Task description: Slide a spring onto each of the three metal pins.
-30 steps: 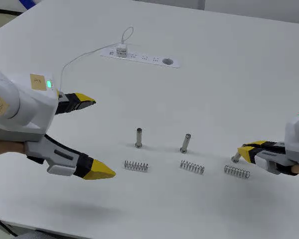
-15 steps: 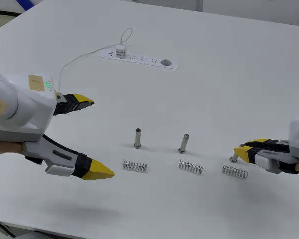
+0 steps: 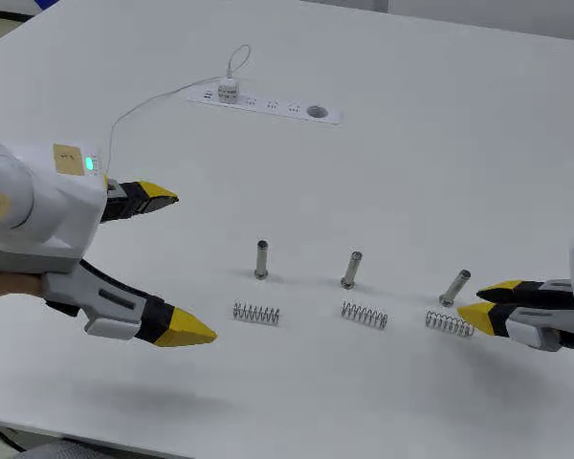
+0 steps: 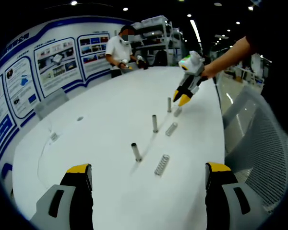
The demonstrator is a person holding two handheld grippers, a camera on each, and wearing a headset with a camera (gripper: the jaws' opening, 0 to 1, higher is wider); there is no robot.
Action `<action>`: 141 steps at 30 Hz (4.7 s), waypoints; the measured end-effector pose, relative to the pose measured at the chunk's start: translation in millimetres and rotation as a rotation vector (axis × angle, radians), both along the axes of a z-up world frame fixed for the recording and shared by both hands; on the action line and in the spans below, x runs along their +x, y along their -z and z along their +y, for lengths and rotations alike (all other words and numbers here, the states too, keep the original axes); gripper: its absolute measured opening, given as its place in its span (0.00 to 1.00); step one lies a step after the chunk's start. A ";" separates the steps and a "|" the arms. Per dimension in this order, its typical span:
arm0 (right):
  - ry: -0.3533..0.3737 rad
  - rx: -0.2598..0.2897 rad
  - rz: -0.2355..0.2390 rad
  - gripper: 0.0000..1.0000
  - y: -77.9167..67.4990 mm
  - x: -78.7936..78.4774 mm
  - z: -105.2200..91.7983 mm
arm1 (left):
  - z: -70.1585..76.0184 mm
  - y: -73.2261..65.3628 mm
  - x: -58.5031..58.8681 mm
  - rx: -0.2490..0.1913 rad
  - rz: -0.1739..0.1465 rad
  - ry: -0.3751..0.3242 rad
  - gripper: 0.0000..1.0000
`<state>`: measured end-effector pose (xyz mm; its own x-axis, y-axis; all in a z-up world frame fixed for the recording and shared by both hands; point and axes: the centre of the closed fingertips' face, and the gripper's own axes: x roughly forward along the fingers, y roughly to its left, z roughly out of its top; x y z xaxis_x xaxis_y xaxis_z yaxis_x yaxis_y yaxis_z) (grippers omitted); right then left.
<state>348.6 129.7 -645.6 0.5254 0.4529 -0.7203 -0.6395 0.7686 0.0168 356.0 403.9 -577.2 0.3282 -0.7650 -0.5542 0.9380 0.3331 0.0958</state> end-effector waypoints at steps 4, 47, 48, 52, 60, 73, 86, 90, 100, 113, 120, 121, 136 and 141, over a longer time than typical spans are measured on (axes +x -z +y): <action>-0.100 -0.059 0.015 0.23 8.8 -5.9 5.2 | 0.3 1.9 0.2 0.005 0.006 0.002 1.00; -0.313 -0.142 0.039 0.11 30.5 -13.2 13.8 | -5.7 8.0 -3.6 0.033 0.029 0.023 1.00; -0.314 -0.153 0.035 0.11 30.2 -13.8 15.0 | -6.5 6.6 -4.2 0.029 0.029 0.024 1.00; -0.327 -0.198 0.012 0.11 29.4 -12.8 16.0 | -7.0 3.1 -5.0 0.031 0.020 0.032 1.00; -0.330 -0.220 0.013 0.11 28.2 -11.7 14.1 | -7.8 -1.6 -3.3 0.039 -0.003 0.034 1.00; -0.329 -0.216 -0.049 0.11 -6.8 -17.2 12.8 | -30.3 -10.6 -4.4 -0.007 -0.033 0.066 1.00; -0.333 -0.177 -0.093 0.11 -35.2 -36.2 34.1 | -55.4 -19.1 -4.0 -0.069 -0.042 0.104 0.96; -0.368 -0.186 -0.104 0.11 -39.3 -41.4 44.0 | -66.2 -24.2 -8.0 -0.105 -0.031 0.128 0.92; -0.460 -0.161 -0.124 0.11 -59.5 -51.2 77.2 | -81.3 -14.9 -21.1 -0.085 -0.052 0.184 0.86; -0.562 -0.130 -0.146 0.11 -70.9 -57.1 124.5 | -106.5 -15.0 -37.7 -0.132 -0.051 0.234 0.70; -0.590 -0.117 -0.143 0.11 -73.6 -59.2 136.8 | -115.6 -8.6 -47.0 -0.134 -0.035 0.272 0.60; -0.582 -0.100 -0.135 0.11 -74.7 -59.6 139.3 | -116.7 -7.8 -48.8 -0.133 -0.031 0.279 0.56; -0.608 -0.108 -0.115 0.11 -68.6 -68.5 142.8 | -124.0 -5.4 -66.6 -0.143 0.005 0.343 0.30; -0.608 -0.107 -0.112 0.11 -67.3 -70.7 142.9 | -127.6 -8.7 -69.9 -0.162 0.012 0.348 0.25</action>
<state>277.9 272.5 -578.3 0.2714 0.6232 -0.7335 -0.9564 0.2602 -0.1328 286.2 276.3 -568.4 0.0275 -0.9075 -0.4191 0.9984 0.0041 0.0567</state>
